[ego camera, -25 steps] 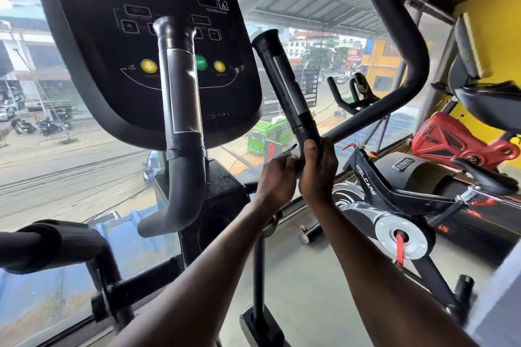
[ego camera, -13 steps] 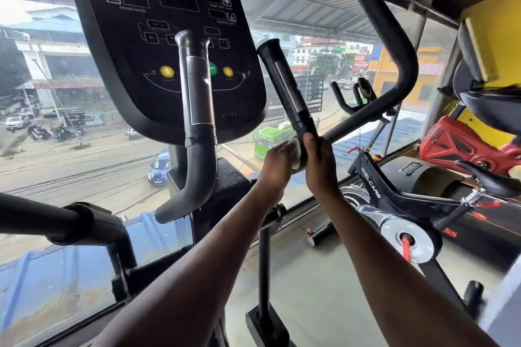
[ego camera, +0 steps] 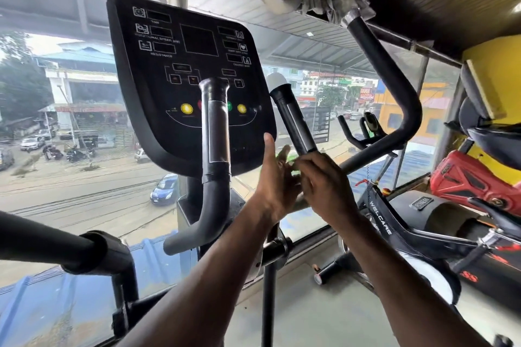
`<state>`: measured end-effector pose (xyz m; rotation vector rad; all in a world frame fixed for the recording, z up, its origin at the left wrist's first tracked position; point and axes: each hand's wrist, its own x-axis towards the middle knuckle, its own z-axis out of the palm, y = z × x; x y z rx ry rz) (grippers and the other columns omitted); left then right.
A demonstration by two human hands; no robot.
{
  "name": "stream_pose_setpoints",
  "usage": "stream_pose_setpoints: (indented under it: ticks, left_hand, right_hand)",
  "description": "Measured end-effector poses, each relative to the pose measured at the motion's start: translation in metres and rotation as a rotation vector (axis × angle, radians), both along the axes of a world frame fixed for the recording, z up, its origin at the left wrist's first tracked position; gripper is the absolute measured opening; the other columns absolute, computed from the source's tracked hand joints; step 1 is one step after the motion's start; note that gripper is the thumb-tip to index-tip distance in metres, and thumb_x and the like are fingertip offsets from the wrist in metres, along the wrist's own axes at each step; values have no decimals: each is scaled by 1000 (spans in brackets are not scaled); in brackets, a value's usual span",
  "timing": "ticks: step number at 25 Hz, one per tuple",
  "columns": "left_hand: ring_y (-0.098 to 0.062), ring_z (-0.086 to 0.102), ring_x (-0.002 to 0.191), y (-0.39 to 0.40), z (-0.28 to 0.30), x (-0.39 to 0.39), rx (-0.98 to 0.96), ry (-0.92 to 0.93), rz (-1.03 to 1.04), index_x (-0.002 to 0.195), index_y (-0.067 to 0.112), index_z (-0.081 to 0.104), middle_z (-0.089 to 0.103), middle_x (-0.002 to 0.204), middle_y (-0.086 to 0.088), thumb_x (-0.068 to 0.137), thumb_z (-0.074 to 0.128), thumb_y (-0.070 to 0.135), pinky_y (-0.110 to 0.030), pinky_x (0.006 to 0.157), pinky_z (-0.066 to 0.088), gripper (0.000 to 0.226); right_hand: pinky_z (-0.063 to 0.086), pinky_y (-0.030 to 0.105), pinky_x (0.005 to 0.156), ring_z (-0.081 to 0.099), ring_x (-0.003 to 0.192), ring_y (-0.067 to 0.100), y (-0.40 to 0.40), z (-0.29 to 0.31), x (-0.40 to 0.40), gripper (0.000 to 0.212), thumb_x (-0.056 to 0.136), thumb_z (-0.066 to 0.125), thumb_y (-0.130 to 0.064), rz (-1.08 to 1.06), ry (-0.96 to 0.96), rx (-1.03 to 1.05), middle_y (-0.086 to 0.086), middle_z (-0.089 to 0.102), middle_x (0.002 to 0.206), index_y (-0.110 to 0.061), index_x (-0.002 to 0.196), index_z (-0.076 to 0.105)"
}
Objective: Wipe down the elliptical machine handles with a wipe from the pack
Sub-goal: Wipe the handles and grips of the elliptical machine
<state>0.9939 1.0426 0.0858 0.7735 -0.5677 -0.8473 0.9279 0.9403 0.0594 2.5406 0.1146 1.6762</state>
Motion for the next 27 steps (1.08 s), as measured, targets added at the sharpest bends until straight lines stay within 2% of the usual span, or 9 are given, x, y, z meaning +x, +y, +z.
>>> stream_pose_setpoints:
  ticks: [2, 5, 7, 10, 15, 17, 21, 24, 27]
  left_hand:
    - [-30, 48, 131, -4, 6, 4, -37, 17, 61, 144, 22, 39, 52, 140, -7, 81, 23, 83, -49, 109, 37, 89]
    - [-28, 54, 125, -4, 17, 9, -107, 68, 136, 142, 20, 41, 54, 138, -9, 84, 25, 80, -46, 101, 44, 85]
    - [-25, 58, 120, -3, 20, 9, -116, 95, 148, 139, 20, 44, 59, 134, -9, 85, 29, 79, -42, 92, 49, 81]
    - [-25, 58, 119, -6, 18, 8, -105, 68, 166, 140, 20, 45, 61, 129, -8, 88, 27, 76, -43, 93, 49, 78]
    - [-24, 61, 116, -15, 31, 5, -58, -9, 229, 138, 22, 51, 63, 129, -6, 90, 24, 75, -42, 92, 50, 77]
    - [-20, 64, 108, -13, 35, 8, -44, -30, 300, 127, 19, 60, 68, 120, -3, 93, 29, 69, -41, 92, 50, 68]
    - [-12, 64, 80, -11, 38, 10, -66, -1, 332, 102, 19, 65, 68, 98, 1, 96, 38, 59, -30, 73, 49, 48]
    - [-15, 67, 80, -11, 46, 2, -59, 8, 355, 104, 14, 66, 71, 90, -2, 98, 34, 58, -29, 69, 53, 55]
    - [-15, 66, 88, -10, 54, -2, -36, -28, 397, 120, 14, 61, 69, 99, 0, 98, 34, 59, -31, 73, 51, 57]
  right_hand:
    - [53, 38, 69, 59, 88, 27, -1, 19, 5, 22, 82, 52, 3, 6, -39, -29, 9, 59, 98, -5, 95, 69]
    - [51, 36, 76, 57, 96, 29, -2, 43, 18, 19, 87, 56, -4, -40, -109, 15, 13, 60, 106, -5, 100, 70]
    - [49, 39, 77, 52, 100, 29, -10, 43, 20, 18, 84, 61, -14, -123, -28, -128, 9, 60, 110, -9, 99, 69]
    - [49, 39, 67, 48, 94, 26, -17, 52, 23, 3, 80, 67, -12, -164, 51, -335, 6, 62, 100, -10, 82, 68]
    - [47, 31, 62, 47, 97, 26, 0, 114, 63, 9, 82, 70, -13, -146, -43, -139, 8, 58, 107, -12, 90, 73]
    - [47, 33, 70, 45, 98, 26, -8, 106, 61, 6, 80, 69, -14, -84, -21, -146, 8, 56, 105, -11, 84, 72]
    - [43, 36, 72, 45, 91, 29, -28, 73, 30, 5, 72, 64, -12, 110, 82, -219, 13, 52, 93, -8, 70, 66]
    - [44, 29, 67, 51, 89, 24, -15, 96, 41, 12, 80, 64, -17, 47, 26, -45, 10, 49, 98, -10, 89, 67]
    - [44, 30, 61, 58, 84, 29, 3, 107, 57, 12, 89, 55, -15, -49, -117, 153, 12, 52, 102, -7, 98, 57]
